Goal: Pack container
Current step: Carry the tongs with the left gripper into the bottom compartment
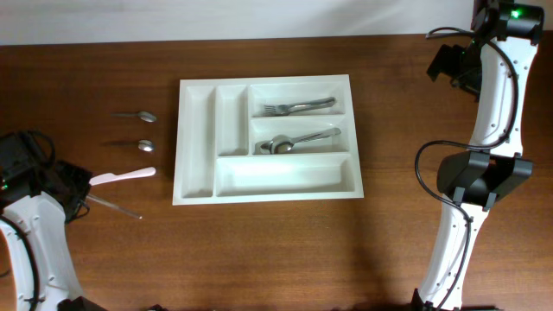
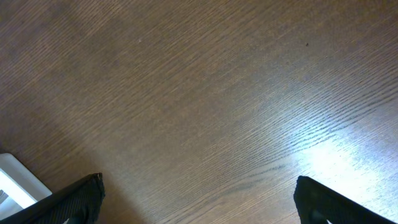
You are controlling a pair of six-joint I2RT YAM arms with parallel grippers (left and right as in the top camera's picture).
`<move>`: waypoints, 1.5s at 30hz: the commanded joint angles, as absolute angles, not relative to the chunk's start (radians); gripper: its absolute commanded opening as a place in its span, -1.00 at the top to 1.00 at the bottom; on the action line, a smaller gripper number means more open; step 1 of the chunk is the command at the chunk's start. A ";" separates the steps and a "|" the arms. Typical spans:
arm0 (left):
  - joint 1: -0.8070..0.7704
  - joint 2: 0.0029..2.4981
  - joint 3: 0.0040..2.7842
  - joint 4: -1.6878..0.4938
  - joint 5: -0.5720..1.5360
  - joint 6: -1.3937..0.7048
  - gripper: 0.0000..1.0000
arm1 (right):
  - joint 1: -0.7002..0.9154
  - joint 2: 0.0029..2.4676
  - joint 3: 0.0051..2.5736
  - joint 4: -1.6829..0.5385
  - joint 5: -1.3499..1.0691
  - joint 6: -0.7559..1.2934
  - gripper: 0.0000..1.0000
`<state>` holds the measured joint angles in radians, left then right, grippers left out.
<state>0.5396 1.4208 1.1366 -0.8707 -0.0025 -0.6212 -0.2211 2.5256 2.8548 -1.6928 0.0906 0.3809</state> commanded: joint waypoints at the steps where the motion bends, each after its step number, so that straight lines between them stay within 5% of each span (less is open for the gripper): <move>1: 0.503 1.406 1.153 -0.845 0.105 -0.659 0.96 | -0.226 2.494 2.870 -1.699 0.089 0.374 -0.97; 10: 0.237 1.406 1.153 -0.713 0.100 -0.699 0.96 | -0.226 2.494 2.870 -1.699 0.089 0.374 -0.98; 26: -0.262 1.548 1.153 -0.450 -0.057 -1.486 0.96 | -0.226 2.494 2.870 -1.699 0.089 0.374 -0.98; 45: -0.550 1.702 1.153 -0.381 -0.068 -1.860 0.96 | -0.226 2.494 2.870 -1.699 0.089 0.374 -0.97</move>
